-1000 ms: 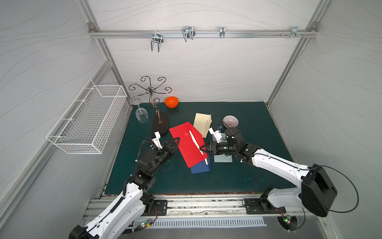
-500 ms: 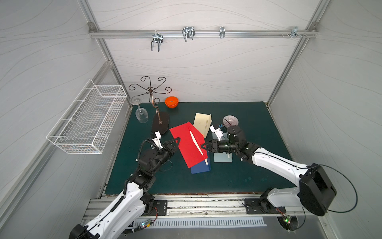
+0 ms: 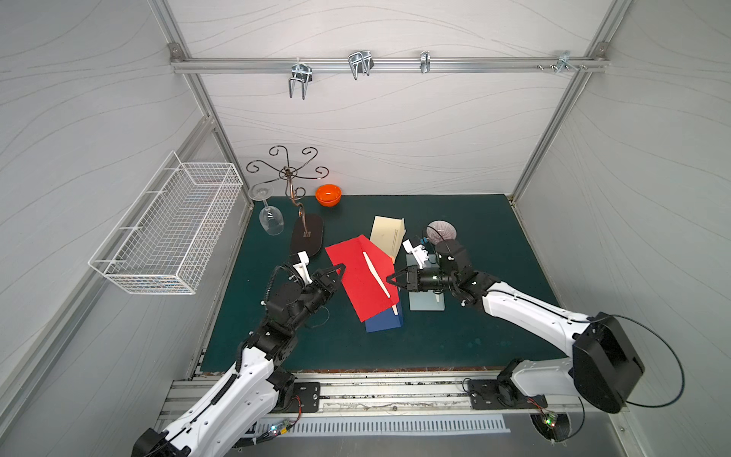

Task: Open the envelope
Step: Place the envelope at the center of the board.

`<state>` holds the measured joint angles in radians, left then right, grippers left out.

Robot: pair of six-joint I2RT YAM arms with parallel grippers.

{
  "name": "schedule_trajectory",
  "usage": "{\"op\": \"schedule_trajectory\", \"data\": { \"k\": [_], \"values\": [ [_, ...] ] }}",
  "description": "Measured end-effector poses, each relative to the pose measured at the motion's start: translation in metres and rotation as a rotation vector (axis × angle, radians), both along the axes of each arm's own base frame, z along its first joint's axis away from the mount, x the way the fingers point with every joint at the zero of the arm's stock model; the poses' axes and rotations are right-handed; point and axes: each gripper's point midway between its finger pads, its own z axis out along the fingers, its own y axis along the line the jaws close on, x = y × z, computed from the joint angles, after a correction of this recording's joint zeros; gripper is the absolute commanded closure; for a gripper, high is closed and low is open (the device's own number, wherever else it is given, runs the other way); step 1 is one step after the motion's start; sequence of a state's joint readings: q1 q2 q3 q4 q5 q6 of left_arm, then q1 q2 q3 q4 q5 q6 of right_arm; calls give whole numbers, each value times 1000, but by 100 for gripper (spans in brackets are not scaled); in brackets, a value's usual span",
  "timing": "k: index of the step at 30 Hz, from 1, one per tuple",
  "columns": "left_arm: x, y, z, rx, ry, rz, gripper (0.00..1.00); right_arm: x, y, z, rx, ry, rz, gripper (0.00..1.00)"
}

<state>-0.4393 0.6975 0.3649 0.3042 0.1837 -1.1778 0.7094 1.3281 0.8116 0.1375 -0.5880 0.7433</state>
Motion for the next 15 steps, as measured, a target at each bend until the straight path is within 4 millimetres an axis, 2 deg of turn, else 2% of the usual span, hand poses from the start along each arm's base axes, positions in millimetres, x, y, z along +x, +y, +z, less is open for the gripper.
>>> {"op": "schedule_trajectory", "data": {
  "k": [2, 4, 9, 12, 15],
  "values": [
    [0, 1, -4, 10, 12, 3, 96, -1, 0, -1, -2, 0, 3, 100],
    [0, 1, -7, 22, 19, 5, 87, -1, 0, -1, -3, -1, 6, 100],
    [-2, 4, -15, 127, 49, 2, 48, 3, -3, -9, -45, 6, -33, 100],
    [-3, 11, -11, 236, 55, 14, 39, 7, -5, -15, -111, 3, -85, 100],
    [-4, 26, 3, 369, 40, 55, 34, 8, 2, -11, -145, -21, -110, 100]
  ]
}}
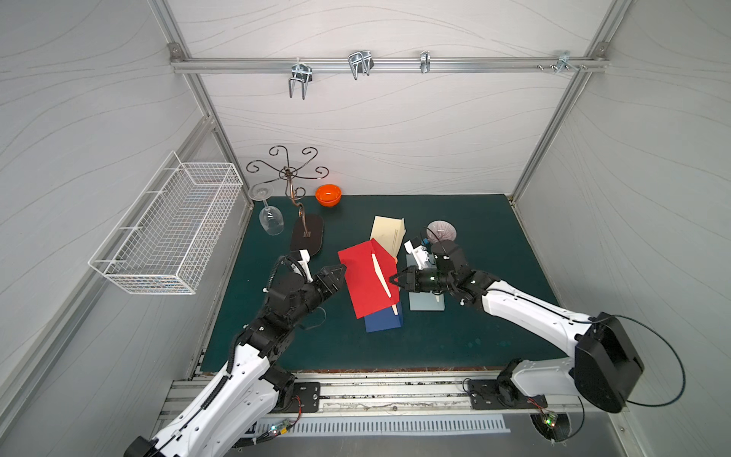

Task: Open the envelope
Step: Place the envelope at the center of the board.

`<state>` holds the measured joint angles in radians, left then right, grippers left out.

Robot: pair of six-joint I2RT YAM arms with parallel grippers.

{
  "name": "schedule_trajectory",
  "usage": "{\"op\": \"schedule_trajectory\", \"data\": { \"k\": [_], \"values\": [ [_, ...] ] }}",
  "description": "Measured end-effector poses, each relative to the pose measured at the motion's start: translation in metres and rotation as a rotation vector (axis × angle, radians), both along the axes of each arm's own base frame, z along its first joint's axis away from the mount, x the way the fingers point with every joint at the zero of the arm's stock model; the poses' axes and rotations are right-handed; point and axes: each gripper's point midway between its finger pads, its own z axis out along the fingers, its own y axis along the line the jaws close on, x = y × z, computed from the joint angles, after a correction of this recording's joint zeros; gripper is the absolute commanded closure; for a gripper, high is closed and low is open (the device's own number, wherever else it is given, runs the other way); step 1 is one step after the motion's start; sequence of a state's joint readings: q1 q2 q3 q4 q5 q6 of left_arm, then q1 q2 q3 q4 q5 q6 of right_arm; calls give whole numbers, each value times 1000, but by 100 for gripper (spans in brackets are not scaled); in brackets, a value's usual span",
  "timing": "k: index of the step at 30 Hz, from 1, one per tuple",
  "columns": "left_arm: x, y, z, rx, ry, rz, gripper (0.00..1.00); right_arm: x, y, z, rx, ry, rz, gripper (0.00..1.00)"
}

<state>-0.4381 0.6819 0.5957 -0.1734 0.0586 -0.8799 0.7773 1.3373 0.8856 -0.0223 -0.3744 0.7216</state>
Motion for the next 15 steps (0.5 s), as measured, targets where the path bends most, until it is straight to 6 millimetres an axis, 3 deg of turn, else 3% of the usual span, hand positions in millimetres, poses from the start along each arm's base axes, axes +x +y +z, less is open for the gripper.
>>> {"op": "schedule_trajectory", "data": {
  "k": [4, 9, 15],
  "values": [
    [-6, 30, 15, 165, -22, 92, 34, 1, 17, -4, -35, -6, 2, 100],
    [-23, 66, 13, 289, -17, 206, 34, -3, 42, -32, -96, 43, 19, 100],
    [-37, 85, 23, 300, -64, 269, 34, -9, 67, -61, -153, 89, 14, 99]
  ]
}}
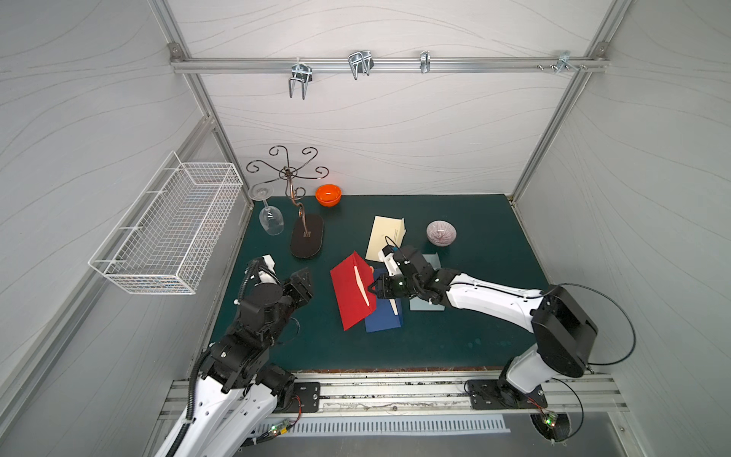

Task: Open the envelope
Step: Place the envelope at the center of the board.

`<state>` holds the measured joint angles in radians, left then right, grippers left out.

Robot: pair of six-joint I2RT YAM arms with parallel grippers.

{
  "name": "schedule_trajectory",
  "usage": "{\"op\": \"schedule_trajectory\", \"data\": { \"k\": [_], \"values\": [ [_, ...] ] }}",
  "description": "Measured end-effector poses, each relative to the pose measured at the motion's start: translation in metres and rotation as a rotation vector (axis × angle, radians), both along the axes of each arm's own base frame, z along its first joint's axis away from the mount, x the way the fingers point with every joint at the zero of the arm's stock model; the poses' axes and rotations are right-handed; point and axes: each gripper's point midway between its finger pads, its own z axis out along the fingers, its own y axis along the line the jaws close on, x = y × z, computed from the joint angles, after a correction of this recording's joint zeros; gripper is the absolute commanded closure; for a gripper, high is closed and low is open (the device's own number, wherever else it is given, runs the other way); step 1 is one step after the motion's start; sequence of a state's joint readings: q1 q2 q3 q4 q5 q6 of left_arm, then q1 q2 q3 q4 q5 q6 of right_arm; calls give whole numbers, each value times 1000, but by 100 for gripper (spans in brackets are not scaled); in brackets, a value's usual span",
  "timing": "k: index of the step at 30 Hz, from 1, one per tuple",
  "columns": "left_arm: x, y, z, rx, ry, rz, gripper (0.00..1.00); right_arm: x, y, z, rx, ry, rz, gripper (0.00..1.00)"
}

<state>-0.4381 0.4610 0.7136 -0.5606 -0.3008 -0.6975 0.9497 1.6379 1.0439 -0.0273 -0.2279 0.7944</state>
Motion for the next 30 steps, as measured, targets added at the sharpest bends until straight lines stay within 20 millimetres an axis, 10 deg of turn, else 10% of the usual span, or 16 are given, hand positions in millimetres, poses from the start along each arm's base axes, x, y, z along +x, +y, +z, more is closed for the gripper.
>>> {"op": "schedule_trajectory", "data": {
  "k": [14, 30],
  "values": [
    [-2, -8, -20, 1, 53, -44, 33, 4, 48, -77, -94, 96, -96, 96],
    [2, -19, -38, 0, 111, -86, 32, -8, 44, -89, -125, 89, -115, 67]
  ]
}}
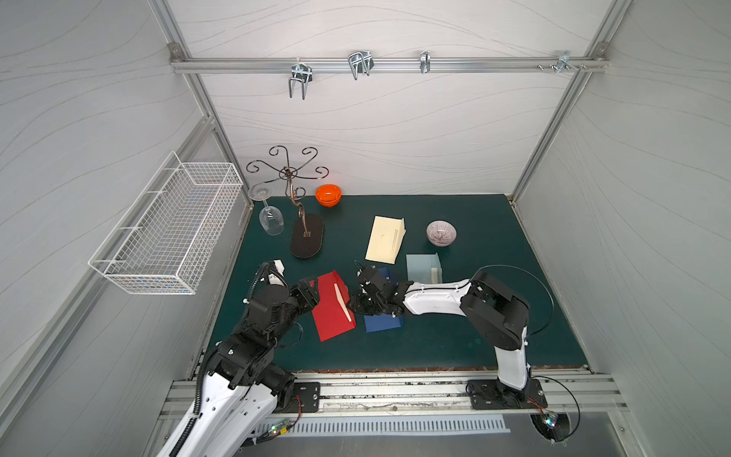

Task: Open the envelope
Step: Place the envelope at the center of the board, then reset both arms

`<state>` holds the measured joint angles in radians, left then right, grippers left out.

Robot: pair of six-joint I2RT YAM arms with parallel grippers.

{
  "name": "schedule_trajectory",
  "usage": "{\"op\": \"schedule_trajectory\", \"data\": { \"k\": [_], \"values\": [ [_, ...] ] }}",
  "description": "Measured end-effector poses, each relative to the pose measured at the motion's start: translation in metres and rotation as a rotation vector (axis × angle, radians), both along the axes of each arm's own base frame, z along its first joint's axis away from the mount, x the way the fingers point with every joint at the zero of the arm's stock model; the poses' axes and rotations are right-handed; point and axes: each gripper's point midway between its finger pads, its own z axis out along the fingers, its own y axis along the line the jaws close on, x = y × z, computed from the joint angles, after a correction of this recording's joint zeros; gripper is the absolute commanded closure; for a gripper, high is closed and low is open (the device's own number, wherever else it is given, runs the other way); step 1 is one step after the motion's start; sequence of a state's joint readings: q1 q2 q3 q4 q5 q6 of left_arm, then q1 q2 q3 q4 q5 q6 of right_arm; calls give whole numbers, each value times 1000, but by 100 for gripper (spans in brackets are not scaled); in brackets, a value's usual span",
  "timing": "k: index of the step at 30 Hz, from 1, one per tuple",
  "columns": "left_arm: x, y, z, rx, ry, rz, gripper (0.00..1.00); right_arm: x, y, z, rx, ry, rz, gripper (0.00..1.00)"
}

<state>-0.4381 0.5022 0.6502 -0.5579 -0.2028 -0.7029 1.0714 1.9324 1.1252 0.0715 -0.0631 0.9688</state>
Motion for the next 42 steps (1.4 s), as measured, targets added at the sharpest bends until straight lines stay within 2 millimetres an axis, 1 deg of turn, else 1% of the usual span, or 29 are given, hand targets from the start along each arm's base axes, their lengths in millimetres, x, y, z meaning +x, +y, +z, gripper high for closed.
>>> {"op": "schedule_trajectory", "data": {
  "k": [2, 4, 7, 8, 9, 11, 13, 14, 16, 17, 18, 19, 20, 22, 23, 24, 25, 26, 27, 29, 32, 34, 35, 36, 37, 39, 41, 42],
  "values": [
    [1, -1, -1, 1, 5, -2, 31, 2, -6, 11, -3, -39, -3, 67],
    [2, -2, -2, 2, 10, -5, 30, 4, -13, 27, -5, -88, -2, 67],
    [3, -4, -5, 4, 21, -11, 27, 11, -27, 63, -15, -194, -10, 67],
    [4, -5, -6, 8, 27, -13, 23, 13, -34, 77, -19, -240, -13, 64],
    [5, -6, -7, 10, 32, -17, 20, 16, -43, 92, -22, -285, -24, 58],
    [8, -8, -9, 16, 39, -24, 14, 21, -65, 120, -36, -374, -42, 51],
    [12, -10, -11, 23, 42, -30, 5, 33, -100, 147, -48, -450, -96, 50],
    [14, -11, -11, 29, 41, -34, 0, 42, -122, 159, -54, -481, -140, 44],
    [20, -13, -12, 51, 35, -43, 0, 65, -172, 176, -79, -537, -257, 29],
    [25, -14, -11, 64, 28, -42, 0, 78, -206, 184, -97, -566, -341, 23],
    [29, -15, -11, 77, 19, -39, 0, 86, -230, 185, -123, -588, -396, 17],
    [36, -15, -10, 97, 6, -36, 0, 96, -264, 186, -157, -611, -483, 16],
    [43, -15, -9, 121, -11, -28, 0, 102, -291, 184, -197, -626, -555, 15],
    [60, -13, -4, 177, -55, -7, 0, 110, -333, 175, -292, -663, -660, 15],
    [70, -12, -3, 215, -79, 8, 0, 114, -347, 167, -347, -685, -684, 14],
    [79, -10, -2, 256, -100, 27, 0, 119, -356, 158, -407, -707, -685, 9],
    [88, -6, -3, 300, -121, 52, 0, 123, -366, 146, -473, -711, -678, 7],
    [98, -1, -4, 349, -140, 81, 0, 128, -377, 130, -547, -697, -672, 2],
    [106, 5, -7, 392, -149, 109, 0, 132, -386, 117, -598, -673, -669, 1],
    [120, 29, -20, 449, -129, 191, 0, 140, -411, 90, -697, -607, -682, 1],
    [130, 78, -41, 485, -78, 341, 0, 142, -438, 68, -767, -574, -713, 1],
    [128, 104, -58, 525, -38, 411, 0, 140, -446, 58, -775, -580, -717, 1],
    [126, 113, -70, 553, -14, 426, 0, 140, -448, 55, -771, -589, -716, 1],
    [124, 117, -78, 571, 0, 431, 0, 141, -449, 52, -764, -602, -711, 1],
    [120, 120, -91, 594, 20, 427, 0, 142, -449, 49, -757, -617, -704, 1],
    [113, 126, -111, 625, 54, 419, 0, 147, -446, 41, -736, -640, -677, 1],
    [108, 129, -131, 655, 95, 399, 0, 152, -438, 33, -711, -652, -627, 1],
    [109, 129, -137, 661, 111, 382, 1, 154, -435, 33, -696, -667, -612, 1]
  ]
}}
